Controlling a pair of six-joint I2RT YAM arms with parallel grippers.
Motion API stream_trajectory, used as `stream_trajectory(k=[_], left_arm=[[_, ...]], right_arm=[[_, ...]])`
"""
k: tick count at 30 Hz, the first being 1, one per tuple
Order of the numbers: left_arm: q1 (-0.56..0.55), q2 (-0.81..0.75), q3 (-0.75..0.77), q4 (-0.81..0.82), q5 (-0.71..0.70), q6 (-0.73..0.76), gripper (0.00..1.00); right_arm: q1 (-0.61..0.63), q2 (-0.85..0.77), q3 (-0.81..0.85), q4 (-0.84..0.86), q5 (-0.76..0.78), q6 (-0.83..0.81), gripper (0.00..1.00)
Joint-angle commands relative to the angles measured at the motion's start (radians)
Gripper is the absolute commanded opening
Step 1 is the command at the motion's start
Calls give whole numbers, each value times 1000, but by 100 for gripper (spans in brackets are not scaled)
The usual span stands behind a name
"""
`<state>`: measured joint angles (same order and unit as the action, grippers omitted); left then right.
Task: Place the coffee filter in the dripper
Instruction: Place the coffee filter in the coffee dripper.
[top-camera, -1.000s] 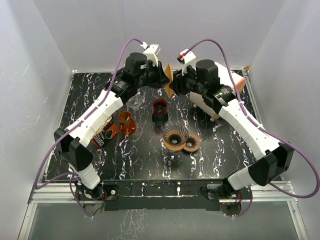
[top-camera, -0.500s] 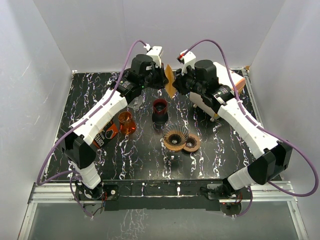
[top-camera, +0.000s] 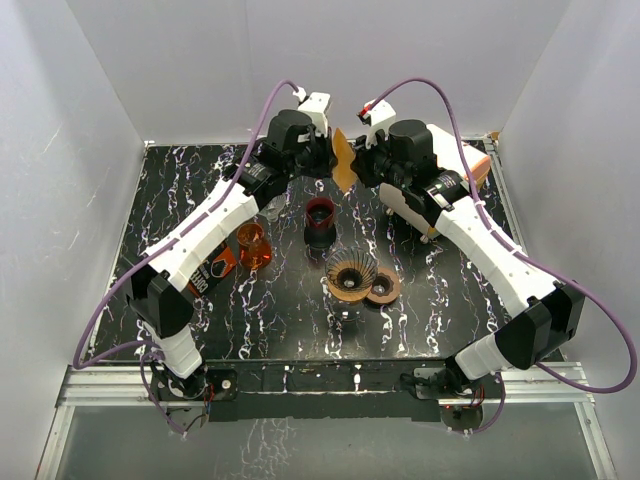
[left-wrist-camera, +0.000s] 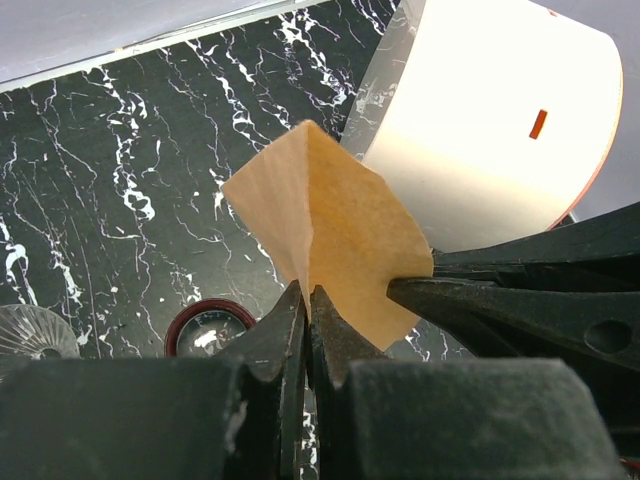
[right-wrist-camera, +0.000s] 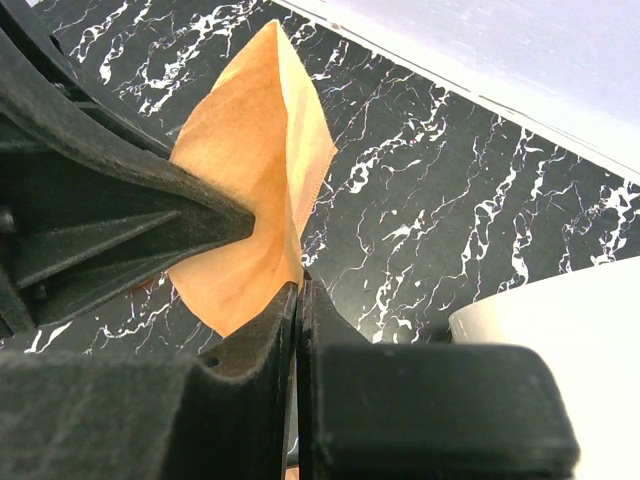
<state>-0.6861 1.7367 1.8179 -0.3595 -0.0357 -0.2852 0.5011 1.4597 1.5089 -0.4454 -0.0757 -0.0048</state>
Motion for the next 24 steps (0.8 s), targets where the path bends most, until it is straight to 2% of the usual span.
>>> stream_trajectory(k=[1, 5, 9, 18, 24], left_arm=[[-18, -3, 42, 2, -15, 3, 0], [-29, 2, 47, 1, -7, -21, 0], [-34, 5, 49, 1, -13, -33, 0], [-37, 7, 50, -1, -3, -51, 0], [-41, 6, 51, 2, -4, -55, 0]], right_arm=[[-6, -12, 42, 44, 10, 7, 3], [-6, -12, 43, 46, -10, 9, 15], [-6, -10, 39, 45, -19, 9, 23], [-6, 2, 39, 46, 42, 3, 32], [-6, 12, 40, 45, 65, 17, 33]])
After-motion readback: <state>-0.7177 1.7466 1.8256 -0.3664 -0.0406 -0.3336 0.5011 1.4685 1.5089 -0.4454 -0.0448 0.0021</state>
